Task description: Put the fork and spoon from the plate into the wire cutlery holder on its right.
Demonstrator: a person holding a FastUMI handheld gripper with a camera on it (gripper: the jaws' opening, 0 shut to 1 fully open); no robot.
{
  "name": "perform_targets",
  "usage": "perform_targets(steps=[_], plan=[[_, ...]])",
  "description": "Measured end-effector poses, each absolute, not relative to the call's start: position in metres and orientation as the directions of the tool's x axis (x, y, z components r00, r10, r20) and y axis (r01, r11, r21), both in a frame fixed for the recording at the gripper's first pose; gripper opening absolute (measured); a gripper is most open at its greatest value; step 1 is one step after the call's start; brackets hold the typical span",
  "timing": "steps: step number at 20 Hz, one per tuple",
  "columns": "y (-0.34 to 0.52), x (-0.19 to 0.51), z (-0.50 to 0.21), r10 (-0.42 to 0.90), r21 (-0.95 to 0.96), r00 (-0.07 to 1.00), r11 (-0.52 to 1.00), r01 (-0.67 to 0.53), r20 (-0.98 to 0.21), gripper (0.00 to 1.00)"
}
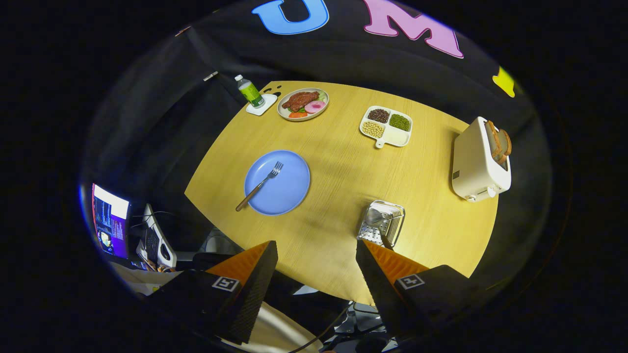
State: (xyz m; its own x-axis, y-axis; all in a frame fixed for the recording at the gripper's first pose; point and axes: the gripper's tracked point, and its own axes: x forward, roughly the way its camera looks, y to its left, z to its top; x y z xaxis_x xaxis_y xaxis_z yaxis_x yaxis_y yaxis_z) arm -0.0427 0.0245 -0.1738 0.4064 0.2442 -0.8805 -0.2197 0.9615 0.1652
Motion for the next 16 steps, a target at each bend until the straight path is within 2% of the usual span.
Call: perform_targets(steps=[5, 13, 16], plan=[[0.08, -0.055, -0.187, 0.36, 0.338, 0.404, 0.933, -0.127, -0.841, 1.0], [0.124, -0.003, -0.21, 0.361, 0.357, 0.424, 0.93, -0.09, -0.831, 0.99], [0.143, 0.014, -0.232, 0.354, 0.348, 0.393, 0.933, -0.089, -0.849, 0.99]])
